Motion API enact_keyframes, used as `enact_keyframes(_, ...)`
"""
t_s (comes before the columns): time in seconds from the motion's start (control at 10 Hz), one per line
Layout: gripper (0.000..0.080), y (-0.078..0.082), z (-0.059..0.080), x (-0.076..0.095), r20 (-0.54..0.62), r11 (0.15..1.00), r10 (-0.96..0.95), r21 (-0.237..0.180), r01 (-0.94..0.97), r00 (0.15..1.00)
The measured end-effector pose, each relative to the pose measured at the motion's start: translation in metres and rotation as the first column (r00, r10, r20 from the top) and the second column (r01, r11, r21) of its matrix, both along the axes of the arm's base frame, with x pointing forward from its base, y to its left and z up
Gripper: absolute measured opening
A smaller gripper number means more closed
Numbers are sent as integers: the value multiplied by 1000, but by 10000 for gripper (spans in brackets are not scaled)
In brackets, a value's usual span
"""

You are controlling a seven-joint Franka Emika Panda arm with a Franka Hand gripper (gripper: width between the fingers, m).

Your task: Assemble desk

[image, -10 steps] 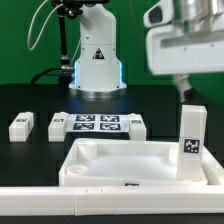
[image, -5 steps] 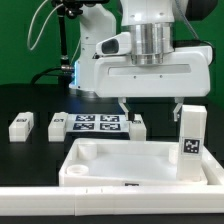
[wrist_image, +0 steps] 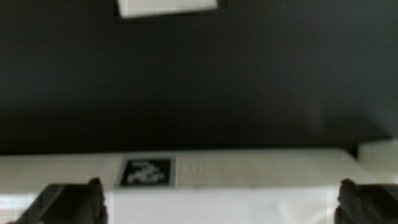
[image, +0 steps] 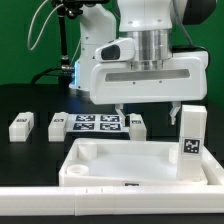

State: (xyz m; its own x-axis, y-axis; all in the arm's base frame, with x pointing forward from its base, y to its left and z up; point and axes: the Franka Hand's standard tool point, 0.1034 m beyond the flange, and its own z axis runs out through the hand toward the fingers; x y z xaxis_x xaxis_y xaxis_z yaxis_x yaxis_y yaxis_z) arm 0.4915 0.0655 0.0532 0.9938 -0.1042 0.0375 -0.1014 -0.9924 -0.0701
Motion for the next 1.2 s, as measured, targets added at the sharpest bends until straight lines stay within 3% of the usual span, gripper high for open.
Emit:
enact_keyframes(0.1,649,0,-1,-7,-28,997,81,-15,-81,996)
enact_keyframes(0.2,649,-6,-3,-13,-71,981,195,-3,-196,978)
enact_keyframes(0.7,649,2,-5,-17,-359,984,179,76,-163,916)
enact_keyframes(0.8,649,1,-9,-28,-470,984,181,86,-159,864)
enact_keyframes(1.0,649,-4,-17,-36,-592,986,164,78,-147,789)
enact_keyframes(1.2,649,-8,-20,-35,-593,987,158,76,-141,789)
